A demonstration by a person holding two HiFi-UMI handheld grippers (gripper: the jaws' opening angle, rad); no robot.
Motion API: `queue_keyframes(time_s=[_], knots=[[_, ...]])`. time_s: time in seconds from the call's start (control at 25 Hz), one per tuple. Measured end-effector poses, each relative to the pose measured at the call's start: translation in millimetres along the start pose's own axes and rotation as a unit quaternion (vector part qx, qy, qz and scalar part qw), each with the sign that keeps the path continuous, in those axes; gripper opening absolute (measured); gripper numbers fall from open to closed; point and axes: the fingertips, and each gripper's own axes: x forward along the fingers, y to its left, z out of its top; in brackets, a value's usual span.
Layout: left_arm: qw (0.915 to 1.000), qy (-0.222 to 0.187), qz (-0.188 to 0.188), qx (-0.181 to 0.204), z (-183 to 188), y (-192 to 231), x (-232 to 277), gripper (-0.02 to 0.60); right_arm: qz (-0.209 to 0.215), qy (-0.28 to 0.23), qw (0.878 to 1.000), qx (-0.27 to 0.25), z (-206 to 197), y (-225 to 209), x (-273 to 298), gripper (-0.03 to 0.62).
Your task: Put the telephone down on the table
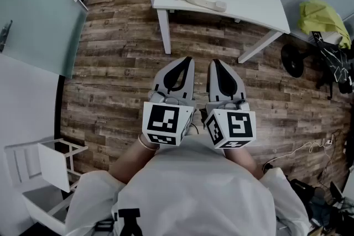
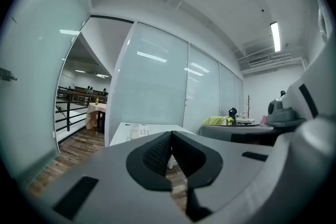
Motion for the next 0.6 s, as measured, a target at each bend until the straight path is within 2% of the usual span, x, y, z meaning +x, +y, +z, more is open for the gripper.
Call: queue_keyframes(time_s=[0.6], knots=[[1.0,0.002,-0.004,-0.004,-2.0,-1.1,-3.5,0.005,0.014,-0.004,1.0,0.009,0.1,6.0,-3.2,0.026]])
